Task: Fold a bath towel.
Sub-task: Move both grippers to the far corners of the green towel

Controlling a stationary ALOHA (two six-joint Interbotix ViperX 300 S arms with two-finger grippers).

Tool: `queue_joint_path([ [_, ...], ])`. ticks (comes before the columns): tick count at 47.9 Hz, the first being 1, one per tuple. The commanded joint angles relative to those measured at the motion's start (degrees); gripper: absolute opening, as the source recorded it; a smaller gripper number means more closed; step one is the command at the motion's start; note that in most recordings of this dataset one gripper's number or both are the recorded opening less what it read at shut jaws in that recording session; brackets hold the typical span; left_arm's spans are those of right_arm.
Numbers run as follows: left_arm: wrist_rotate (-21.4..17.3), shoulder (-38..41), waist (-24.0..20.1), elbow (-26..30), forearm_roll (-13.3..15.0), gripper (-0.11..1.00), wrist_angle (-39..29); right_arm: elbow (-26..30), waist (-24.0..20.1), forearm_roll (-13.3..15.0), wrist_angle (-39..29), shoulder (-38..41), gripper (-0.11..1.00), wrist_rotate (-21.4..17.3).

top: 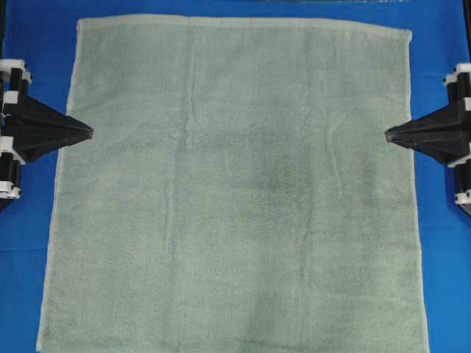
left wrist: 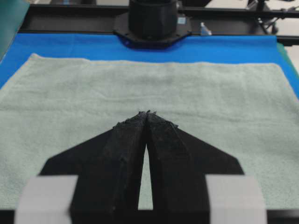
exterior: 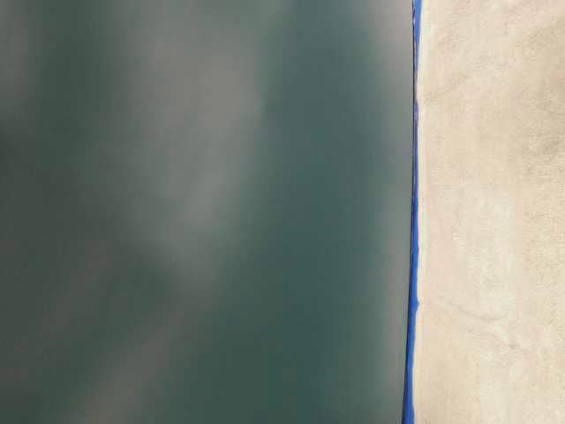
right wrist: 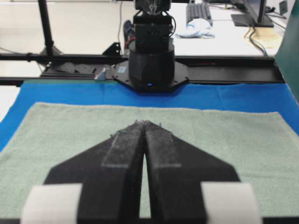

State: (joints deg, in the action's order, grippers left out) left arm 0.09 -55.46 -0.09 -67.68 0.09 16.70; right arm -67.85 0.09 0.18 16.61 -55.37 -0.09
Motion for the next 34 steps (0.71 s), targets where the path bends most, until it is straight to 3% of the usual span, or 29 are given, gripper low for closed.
queue_joint_path([
  [1, 0.53, -0.18, 0.09, 1.85, 0.88, 0.0, -1.49, 2.11, -0.09, -0.09, -0.18, 0.35, 0.0, -0.18],
  [8, 0.0, -1.58, -1.58, 3.43, 0.79, 0.0, -6.15, 6.33, 2.11, -0.09, -10.28, 0.26, 0.0, -0.26],
  [16, -0.88, -2.2, -8.7, 7.38, 0.35, 0.0, -15.03, 12.66, 8.44, 0.0, -24.96, 0.88, 0.0, -0.26],
  [24, -3.52, 0.26, -18.28, 12.13, 0.09, 0.0, -26.63, 17.31, 19.16, 1.05, -37.97, 4.83, 0.0, 0.44],
  [31, -8.17, 4.48, -25.4, 14.15, 0.09, 0.01, -29.97, 18.81, 28.83, 3.87, -42.98, 11.07, 0.01, 0.79],
  [34, -10.46, 6.86, -27.07, 14.33, 0.09, 0.1, -29.97, 19.16, 31.82, 5.54, -44.03, 14.33, 0.05, 1.14],
])
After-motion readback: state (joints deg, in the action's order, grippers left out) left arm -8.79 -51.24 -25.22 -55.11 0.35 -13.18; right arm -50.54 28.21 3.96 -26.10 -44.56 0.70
